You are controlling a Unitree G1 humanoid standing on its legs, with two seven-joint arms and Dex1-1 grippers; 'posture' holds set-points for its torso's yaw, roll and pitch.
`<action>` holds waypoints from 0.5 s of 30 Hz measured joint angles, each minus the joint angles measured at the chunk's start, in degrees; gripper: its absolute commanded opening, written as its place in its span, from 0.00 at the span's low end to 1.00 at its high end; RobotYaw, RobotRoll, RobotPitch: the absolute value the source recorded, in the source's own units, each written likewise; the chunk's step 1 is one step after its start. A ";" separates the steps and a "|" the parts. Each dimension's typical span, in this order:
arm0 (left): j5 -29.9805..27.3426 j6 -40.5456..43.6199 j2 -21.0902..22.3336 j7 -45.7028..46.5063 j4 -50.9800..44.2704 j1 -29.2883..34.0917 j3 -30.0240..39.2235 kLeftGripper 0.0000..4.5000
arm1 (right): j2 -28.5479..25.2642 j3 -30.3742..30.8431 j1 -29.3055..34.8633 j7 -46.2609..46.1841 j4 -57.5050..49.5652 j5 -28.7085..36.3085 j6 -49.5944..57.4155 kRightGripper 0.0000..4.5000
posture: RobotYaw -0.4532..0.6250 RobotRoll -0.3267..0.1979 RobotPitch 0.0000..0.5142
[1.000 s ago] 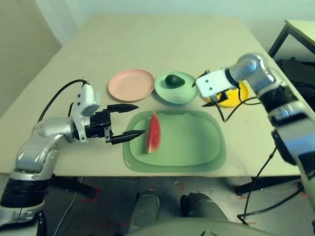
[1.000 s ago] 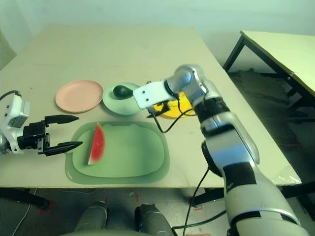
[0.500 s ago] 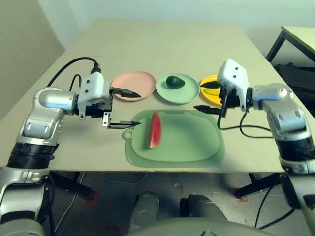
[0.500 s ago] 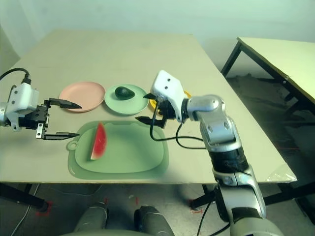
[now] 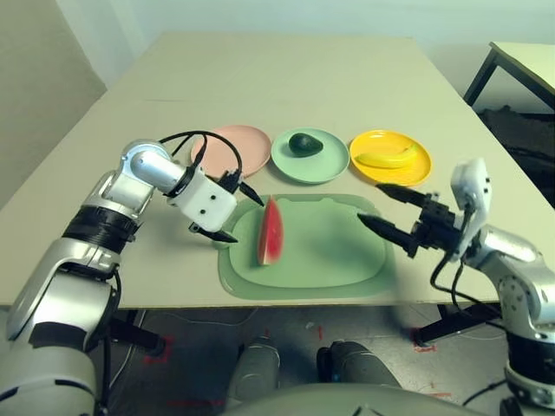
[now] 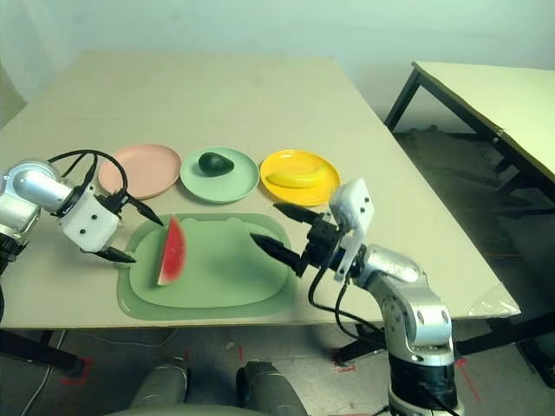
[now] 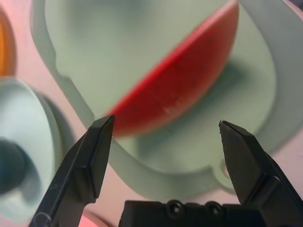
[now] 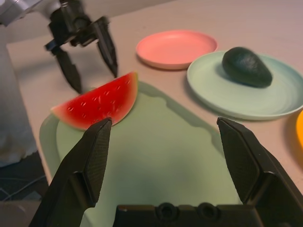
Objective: Place the fruits into color-matched plates.
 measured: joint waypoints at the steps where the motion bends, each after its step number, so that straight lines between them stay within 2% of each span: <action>1: 0.01 -0.69 -0.34 0.00 0.43 -0.41 -0.35 1.00 | -0.02 0.52 0.21 -0.14 -0.03 0.06 -0.40 0.99 | 0.46 0.62 0.09; 12: 0.09 -3.44 -1.29 0.00 2.73 -2.17 -3.88 1.00 | -1.48 3.64 2.83 -1.32 -0.07 0.86 -2.90 0.99 | 0.46 0.62 0.08; 15: 2.42 -4.31 -2.36 0.29 4.26 -2.12 -4.39 1.00 | -2.23 3.98 2.82 -1.34 0.69 0.90 -4.18 0.99 | 0.46 0.62 0.08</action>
